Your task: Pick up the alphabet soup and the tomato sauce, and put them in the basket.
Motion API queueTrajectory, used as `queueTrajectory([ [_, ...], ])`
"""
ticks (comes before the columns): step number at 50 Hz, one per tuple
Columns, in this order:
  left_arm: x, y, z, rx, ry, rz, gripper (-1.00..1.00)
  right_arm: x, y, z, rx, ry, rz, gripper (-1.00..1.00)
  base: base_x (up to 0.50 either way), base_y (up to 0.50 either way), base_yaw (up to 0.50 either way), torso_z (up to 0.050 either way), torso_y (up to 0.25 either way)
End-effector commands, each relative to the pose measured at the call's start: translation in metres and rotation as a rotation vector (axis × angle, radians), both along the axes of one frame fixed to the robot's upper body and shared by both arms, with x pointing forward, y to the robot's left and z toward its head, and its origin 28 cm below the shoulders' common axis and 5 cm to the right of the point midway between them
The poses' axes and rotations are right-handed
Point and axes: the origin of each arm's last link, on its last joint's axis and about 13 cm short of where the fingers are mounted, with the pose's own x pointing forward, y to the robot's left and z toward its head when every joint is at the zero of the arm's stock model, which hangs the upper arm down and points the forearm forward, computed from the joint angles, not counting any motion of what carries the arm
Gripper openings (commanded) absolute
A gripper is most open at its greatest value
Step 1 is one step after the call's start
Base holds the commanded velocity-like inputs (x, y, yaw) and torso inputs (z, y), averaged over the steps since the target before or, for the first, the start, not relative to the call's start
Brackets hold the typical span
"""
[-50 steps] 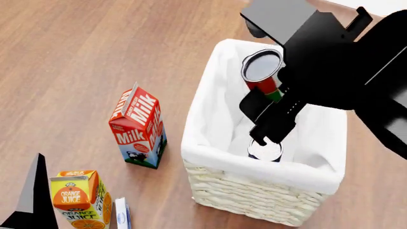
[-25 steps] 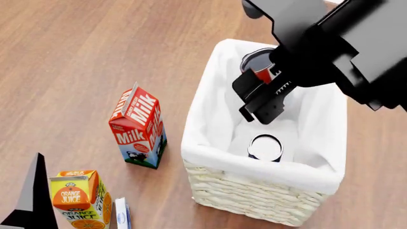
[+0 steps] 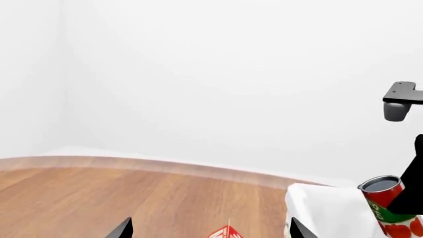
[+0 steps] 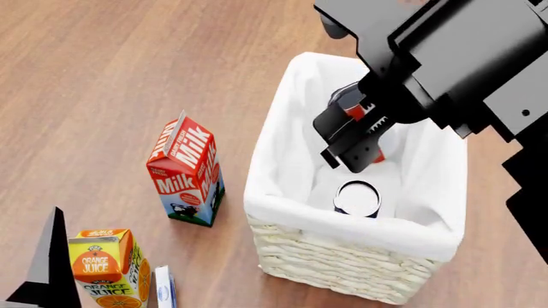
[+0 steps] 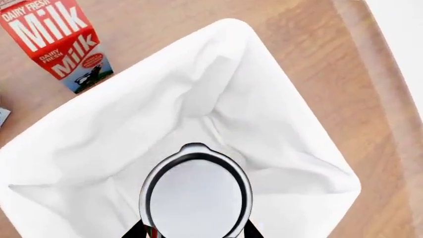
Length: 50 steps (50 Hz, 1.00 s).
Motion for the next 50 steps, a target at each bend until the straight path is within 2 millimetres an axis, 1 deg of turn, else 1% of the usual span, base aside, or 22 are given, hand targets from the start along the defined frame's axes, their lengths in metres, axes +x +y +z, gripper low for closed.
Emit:
queueTrajectory([
  [1, 0.001, 0.000, -0.002, 0.003, 0.006, 0.002, 1.00, 0.005, 0.000, -0.005, -0.034, 0.016, -0.012, -1.00, 0.00, 0.00, 0.00, 0.000, 0.000],
  [9, 0.002, 0.000, -0.004, 0.003, 0.011, 0.002, 1.00, 0.008, 0.002, -0.013, -0.041, 0.031, -0.009, -1.00, 0.00, 0.00, 0.00, 0.001, 0.001],
  [14, 0.003, 0.000, -0.005, 0.004, 0.015, 0.001, 1.00, 0.011, 0.001, -0.023, -0.034, 0.042, -0.012, -1.00, 0.00, 0.00, 0.00, 0.000, 0.000],
  [19, 0.003, 0.000, -0.006, 0.005, 0.020, 0.002, 1.00, 0.014, 0.001, -0.026, -0.028, 0.038, -0.016, -1.00, 0.00, 0.00, 0.00, 0.000, 0.000],
  [28, 0.006, -0.001, -0.010, 0.008, 0.031, 0.001, 1.00, 0.020, 0.000, -0.039, -0.013, 0.030, -0.032, -1.00, 0.00, 0.00, 0.00, 0.000, 0.000],
  [36, 0.006, -0.001, -0.011, 0.008, 0.035, 0.001, 1.00, 0.021, 0.000, -0.040, -0.005, 0.031, -0.034, -1.00, 0.00, 0.00, 0.00, 0.000, 0.000],
  [50, 0.007, 0.000, -0.012, 0.007, 0.036, 0.002, 1.00, 0.024, 0.000, -0.050, 0.008, 0.041, -0.031, -1.00, 0.00, 0.00, 0.00, 0.000, 0.000],
])
